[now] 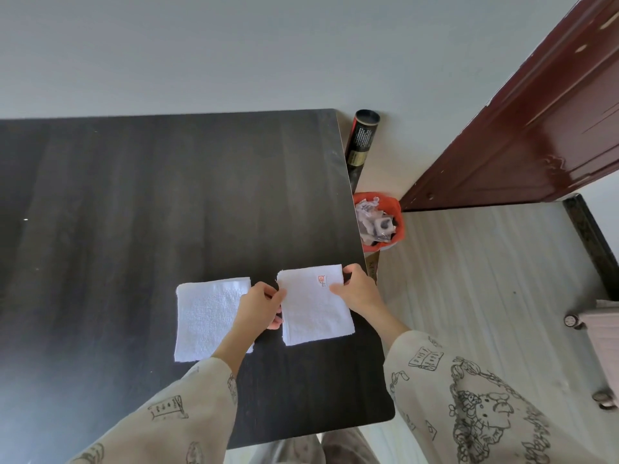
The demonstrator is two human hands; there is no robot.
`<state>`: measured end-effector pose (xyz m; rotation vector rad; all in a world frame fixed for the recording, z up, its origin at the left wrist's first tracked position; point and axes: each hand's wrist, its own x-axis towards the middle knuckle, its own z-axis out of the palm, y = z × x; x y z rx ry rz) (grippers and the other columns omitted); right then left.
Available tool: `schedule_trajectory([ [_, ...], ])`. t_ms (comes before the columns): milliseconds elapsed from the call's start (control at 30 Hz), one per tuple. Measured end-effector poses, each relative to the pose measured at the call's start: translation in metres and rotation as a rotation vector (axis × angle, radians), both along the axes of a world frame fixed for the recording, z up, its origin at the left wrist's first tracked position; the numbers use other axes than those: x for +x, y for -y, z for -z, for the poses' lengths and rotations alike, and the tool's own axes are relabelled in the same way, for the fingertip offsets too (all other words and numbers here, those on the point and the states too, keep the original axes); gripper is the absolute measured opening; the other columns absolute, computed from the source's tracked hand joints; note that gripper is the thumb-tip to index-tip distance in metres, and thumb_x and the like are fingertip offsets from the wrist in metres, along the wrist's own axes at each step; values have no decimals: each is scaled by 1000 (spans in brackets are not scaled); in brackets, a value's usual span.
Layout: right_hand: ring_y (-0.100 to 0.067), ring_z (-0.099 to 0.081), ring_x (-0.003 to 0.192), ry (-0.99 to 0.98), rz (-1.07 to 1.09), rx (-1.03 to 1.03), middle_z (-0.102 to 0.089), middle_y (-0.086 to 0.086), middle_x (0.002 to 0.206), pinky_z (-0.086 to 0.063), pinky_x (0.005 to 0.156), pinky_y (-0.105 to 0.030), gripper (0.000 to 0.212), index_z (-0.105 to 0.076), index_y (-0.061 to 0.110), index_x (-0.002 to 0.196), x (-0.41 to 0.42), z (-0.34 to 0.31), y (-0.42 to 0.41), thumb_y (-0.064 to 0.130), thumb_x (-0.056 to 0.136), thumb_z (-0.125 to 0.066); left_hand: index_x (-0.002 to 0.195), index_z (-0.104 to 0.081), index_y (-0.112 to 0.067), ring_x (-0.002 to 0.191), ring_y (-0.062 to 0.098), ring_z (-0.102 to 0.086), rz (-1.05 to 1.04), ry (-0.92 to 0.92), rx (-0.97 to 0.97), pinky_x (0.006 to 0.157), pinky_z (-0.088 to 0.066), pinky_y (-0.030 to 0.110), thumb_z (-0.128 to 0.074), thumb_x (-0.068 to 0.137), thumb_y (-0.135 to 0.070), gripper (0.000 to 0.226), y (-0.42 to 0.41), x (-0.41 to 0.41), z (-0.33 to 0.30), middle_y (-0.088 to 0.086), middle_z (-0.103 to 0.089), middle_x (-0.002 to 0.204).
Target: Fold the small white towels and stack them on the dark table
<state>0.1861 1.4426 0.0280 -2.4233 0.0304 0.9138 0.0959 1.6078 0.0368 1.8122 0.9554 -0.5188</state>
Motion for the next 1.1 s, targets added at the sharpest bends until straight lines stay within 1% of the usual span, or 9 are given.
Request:
schedule_trajectory([
  [100,-21,-57,107,3,43,-31,-56,-8,123,-45,82,-29,47,-38,13,132,-7,-4,10,30,92,-56,111,-48,-10,69,20,-63,25,70,134,71,-55,32,-48,94,-29,25,4,-7,-7,2,-60,81],
  [267,-22,-56,113,-20,203,50,-54,-6,128,-46,99,-36,41,-46,13,128,-22,-16,48,31,92,-55,121,-49,-10,90,17,-55,117,317,310,76,-44,24,-42,96,-18,27,31,-15,-37,7,-58,114],
  [367,-18,-60,101,-26,300,185,-60,-4,113,-49,95,-35,34,-51,10,121,-36,-35,91,29,93,-53,119,-52,-14,96,14,-56,208,412,306,80,-45,20,-44,95,-19,26,66,-9,-53,4,-57,118],
  [467,-10,-59,76,13,408,319,-61,0,88,-49,72,-22,22,-57,10,109,-55,-63,147,25,95,-50,116,-54,-15,91,13,-56,321,471,255,78,-43,21,-45,95,-18,23,116,-5,-64,1,-60,107],
  [533,-15,-61,78,89,494,379,-64,-3,87,-50,75,-28,10,-59,16,95,-72,-81,198,22,95,-50,114,-56,-14,91,13,-57,425,518,220,77,-40,22,-45,95,-18,22,164,-2,-73,-1,-60,102],
  [600,-20,-62,80,154,582,415,-66,-8,91,-49,79,-36,10,-59,14,95,-87,-95,243,20,95,-51,113,-57,-13,89,11,-55,534,556,196,75,-38,20,-46,95,-18,22,206,-3,-79,1,-60,103],
  [867,-14,-62,77,313,937,494,-66,-1,87,-49,70,-23,15,-59,13,105,-214,-122,479,16,97,-47,112,-59,-10,87,12,-58,918,650,120,72,-34,11,-48,94,-17,22,460,-57,-87,-5,-60,100],
  [1000,-15,-61,76,351,1118,458,-65,-1,85,-47,68,-23,17,-59,9,107,-280,-124,578,14,96,-46,114,-59,-12,91,8,-56,1152,646,-35,75,-37,7,-48,94,-16,23,583,-94,-91,-6,-60,102],
  [1100,-13,-61,72,395,1241,401,-64,0,82,-47,65,-22,20,-59,6,109,-318,-125,643,13,96,-46,112,-60,-11,89,10,-57,1274,665,-116,78,-40,14,-49,94,-14,22,663,-107,-96,-2,-63,104],
])
